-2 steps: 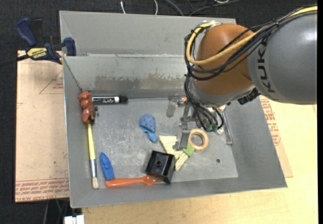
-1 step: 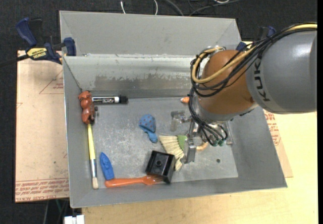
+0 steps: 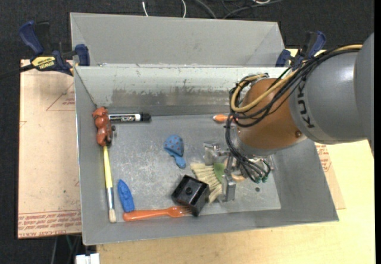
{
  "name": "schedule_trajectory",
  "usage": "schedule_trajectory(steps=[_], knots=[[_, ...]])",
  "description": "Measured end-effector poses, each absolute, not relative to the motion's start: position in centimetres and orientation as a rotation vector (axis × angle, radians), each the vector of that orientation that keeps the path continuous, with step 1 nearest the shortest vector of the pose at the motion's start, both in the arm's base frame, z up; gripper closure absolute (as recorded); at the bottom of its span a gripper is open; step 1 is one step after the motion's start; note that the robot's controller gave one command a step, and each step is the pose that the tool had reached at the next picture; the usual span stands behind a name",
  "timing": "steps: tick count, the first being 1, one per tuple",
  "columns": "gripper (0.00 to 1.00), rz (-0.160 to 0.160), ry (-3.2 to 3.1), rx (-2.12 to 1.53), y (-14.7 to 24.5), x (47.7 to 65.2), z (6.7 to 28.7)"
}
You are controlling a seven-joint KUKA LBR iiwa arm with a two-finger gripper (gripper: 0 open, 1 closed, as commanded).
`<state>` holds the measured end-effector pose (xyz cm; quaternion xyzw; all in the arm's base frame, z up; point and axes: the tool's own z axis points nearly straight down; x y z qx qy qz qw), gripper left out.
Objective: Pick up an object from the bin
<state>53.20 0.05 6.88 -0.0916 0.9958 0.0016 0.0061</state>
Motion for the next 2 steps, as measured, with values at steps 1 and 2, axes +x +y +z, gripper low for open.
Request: schedule_trajectory(steps=[1, 2], knots=[[0.0, 0.005, 3.13, -0.11, 0.54, 53.51, 7.0], [0.0, 0.007, 3.125, -0.14, 0.57, 53.5, 7.03]])
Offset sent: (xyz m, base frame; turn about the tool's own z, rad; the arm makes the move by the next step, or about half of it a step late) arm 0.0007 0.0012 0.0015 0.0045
